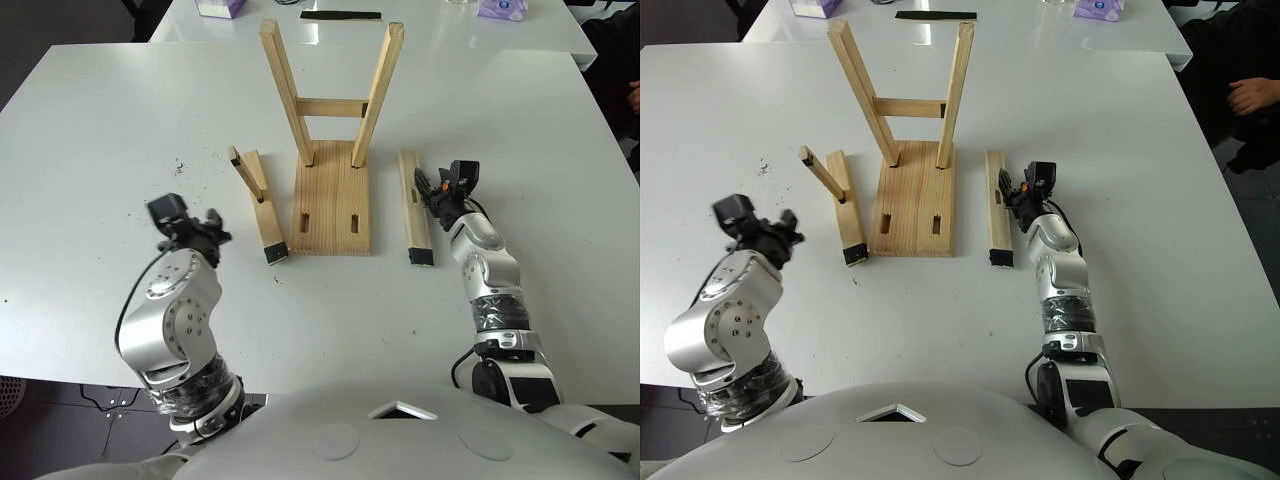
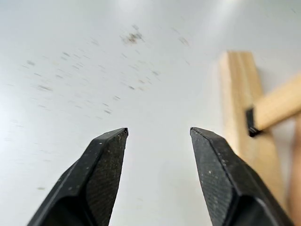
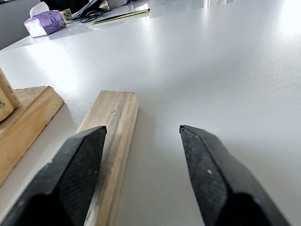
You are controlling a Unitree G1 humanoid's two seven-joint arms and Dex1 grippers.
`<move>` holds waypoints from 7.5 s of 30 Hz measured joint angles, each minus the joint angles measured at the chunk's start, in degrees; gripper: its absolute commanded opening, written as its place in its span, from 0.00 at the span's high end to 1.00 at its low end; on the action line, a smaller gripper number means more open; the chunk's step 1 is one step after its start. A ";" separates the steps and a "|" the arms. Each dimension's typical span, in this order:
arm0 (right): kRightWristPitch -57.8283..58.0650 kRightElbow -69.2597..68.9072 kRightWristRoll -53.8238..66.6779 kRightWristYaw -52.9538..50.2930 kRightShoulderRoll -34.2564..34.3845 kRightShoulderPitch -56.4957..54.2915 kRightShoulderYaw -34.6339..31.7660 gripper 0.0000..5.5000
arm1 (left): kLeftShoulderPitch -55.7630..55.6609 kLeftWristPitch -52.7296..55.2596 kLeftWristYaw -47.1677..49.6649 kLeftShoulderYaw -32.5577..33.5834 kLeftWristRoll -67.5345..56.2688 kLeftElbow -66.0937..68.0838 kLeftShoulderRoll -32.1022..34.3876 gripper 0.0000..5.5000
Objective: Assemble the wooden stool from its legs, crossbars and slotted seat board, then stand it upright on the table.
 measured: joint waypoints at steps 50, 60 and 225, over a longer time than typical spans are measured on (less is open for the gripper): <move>-5.56 -3.67 1.54 -1.99 5.05 3.14 -0.78 0.48 | -4.60 7.61 -14.25 -12.31 5.75 10.77 13.61 0.64; 1.15 -23.36 12.86 -6.01 8.63 3.03 -5.15 0.48 | -2.39 -4.60 -22.01 -16.27 5.52 15.89 23.50 0.64; 7.22 -13.59 11.69 62.49 -27.44 -17.90 20.11 0.63 | 0.63 -63.31 -26.15 -1.38 -21.29 39.92 4.61 0.46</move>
